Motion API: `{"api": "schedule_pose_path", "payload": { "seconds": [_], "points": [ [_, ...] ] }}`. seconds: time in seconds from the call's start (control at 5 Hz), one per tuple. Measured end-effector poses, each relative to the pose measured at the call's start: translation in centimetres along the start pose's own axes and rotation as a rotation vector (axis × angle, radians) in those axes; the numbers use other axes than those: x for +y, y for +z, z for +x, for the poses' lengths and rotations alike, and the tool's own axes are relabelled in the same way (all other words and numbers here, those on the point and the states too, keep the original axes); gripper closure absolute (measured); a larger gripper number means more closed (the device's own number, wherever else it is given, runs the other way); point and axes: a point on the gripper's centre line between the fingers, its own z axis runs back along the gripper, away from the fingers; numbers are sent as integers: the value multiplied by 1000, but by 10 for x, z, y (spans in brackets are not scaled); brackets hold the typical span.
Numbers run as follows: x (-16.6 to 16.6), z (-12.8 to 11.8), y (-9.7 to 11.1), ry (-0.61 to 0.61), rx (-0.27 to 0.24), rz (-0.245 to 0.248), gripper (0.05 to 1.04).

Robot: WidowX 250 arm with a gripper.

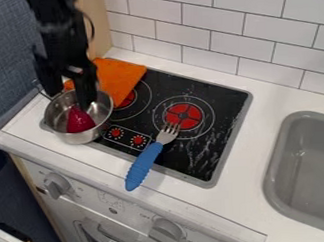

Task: Put the red bell pepper on top of the orange cloth

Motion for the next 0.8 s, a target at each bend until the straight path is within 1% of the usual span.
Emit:
{"api": "schedule_pose_path", "payload": {
  "seconds": [0.2,0.4,0.6,0.8],
  "points": [
    [1,-10,-10,-1,21,37,83],
    [1,-8,-21,14,40,44,83],
    [1,0,-21,18,35,55,83],
    [4,9,-26,31,40,50,134]
  ]
}}
